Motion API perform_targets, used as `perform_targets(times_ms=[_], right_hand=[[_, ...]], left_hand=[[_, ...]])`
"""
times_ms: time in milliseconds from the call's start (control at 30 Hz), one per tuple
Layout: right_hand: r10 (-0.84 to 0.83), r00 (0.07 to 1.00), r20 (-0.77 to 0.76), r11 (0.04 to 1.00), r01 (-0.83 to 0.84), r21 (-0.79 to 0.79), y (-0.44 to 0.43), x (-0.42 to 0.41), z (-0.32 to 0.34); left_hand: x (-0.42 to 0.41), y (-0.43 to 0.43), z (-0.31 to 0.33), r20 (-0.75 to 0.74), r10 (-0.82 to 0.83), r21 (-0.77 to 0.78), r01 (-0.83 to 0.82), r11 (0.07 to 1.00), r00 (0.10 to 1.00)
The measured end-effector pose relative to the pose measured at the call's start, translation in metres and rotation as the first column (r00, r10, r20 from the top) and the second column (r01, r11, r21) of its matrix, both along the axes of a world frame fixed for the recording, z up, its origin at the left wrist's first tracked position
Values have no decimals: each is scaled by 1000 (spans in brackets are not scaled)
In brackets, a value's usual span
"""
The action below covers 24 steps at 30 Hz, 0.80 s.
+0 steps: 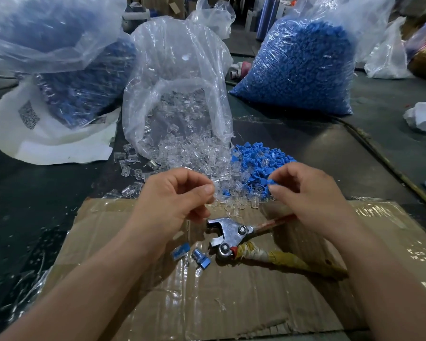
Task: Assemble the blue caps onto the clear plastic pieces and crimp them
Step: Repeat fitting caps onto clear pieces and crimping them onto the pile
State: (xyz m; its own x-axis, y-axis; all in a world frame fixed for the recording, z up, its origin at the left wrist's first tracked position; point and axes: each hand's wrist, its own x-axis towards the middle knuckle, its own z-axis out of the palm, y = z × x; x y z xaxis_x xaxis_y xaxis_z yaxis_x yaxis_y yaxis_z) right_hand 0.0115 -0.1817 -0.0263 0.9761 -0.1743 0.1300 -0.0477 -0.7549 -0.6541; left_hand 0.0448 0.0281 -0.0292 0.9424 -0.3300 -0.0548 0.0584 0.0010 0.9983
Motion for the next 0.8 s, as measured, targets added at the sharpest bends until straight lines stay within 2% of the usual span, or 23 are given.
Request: perform_targets(times_ms=[67, 133, 367, 533, 633, 733, 800], right_hand=[[52, 995, 84, 980, -67, 188, 12, -4, 5], [124, 981, 148, 962, -156, 225, 29, -10, 7], [213, 938, 272, 947, -267, 177, 54, -15, 3], [208, 883, 420, 978, -192, -79, 60, -14, 1], [198, 861, 468, 978, -142, -153, 62, -14, -1], [195, 854, 482, 980, -155, -123, 63, -14, -2], [244, 860, 449, 968, -243, -59, 60, -13, -2]], left_hand=[[0, -1, 0, -38, -5, -40, 4, 999, 999], [0, -1, 0, -43, -4, -40, 2, 999, 999], [-2, -3, 0, -45, 0, -53, -2, 999, 999], [-5, -3, 1, -15, -49, -40, 48, 998, 999], [-7, -3, 2, 27, -82, -25, 82, 996, 996], [-8, -4, 2, 57, -100, -22, 101, 995, 993], [-8, -4, 3, 49, -93, -46, 95, 994, 994]])
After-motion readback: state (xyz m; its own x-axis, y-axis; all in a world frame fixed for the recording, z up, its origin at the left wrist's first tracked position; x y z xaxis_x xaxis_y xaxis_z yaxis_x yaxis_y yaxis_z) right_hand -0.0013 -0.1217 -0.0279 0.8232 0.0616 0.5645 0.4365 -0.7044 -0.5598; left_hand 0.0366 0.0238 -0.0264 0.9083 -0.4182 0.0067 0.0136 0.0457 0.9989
